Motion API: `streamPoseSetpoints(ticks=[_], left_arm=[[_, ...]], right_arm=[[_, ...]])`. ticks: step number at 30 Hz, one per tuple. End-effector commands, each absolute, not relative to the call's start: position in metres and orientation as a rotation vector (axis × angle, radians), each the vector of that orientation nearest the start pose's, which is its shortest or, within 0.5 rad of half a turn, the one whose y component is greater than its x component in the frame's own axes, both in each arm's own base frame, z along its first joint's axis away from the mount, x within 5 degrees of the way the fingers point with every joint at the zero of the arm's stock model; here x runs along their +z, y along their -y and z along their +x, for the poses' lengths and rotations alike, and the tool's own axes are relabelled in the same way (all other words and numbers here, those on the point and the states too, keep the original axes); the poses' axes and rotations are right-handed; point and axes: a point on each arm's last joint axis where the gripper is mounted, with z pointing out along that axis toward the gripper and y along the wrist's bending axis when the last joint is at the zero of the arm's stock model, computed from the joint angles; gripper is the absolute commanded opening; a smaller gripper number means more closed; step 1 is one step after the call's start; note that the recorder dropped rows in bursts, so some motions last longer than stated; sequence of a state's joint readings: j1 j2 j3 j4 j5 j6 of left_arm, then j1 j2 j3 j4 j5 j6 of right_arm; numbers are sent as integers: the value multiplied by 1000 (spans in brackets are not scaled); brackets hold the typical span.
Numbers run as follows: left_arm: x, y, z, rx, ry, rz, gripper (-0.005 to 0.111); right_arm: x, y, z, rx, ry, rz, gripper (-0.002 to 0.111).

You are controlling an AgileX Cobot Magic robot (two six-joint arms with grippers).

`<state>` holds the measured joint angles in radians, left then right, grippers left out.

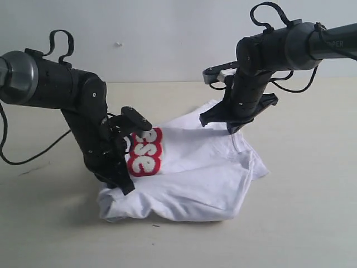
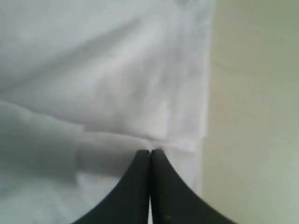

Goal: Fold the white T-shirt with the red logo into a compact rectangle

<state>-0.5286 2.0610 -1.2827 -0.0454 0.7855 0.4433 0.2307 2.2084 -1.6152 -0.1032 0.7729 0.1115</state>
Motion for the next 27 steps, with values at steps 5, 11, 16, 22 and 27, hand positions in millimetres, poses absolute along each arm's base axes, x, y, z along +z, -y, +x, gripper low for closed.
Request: streamPoseSetpoints(ticks=[5, 11, 16, 22, 27], left_arm=[[115, 176, 344, 303, -2701, 1266, 3], [163, 186, 346, 152, -2553, 1111, 3], [202, 184, 342, 109, -2456, 1044, 3], [201, 182, 342, 105, -2470, 1032, 3], [200, 181, 341, 107, -2498, 1032, 3]], right_arm=[[135, -99, 443, 12, -2840, -346, 34], [135, -104, 437, 83, -2886, -437, 53], [141, -106, 435, 116, -2879, -499, 53], [155, -116, 425, 308, -2864, -668, 53], [126, -105, 429, 117, -2944, -653, 53]])
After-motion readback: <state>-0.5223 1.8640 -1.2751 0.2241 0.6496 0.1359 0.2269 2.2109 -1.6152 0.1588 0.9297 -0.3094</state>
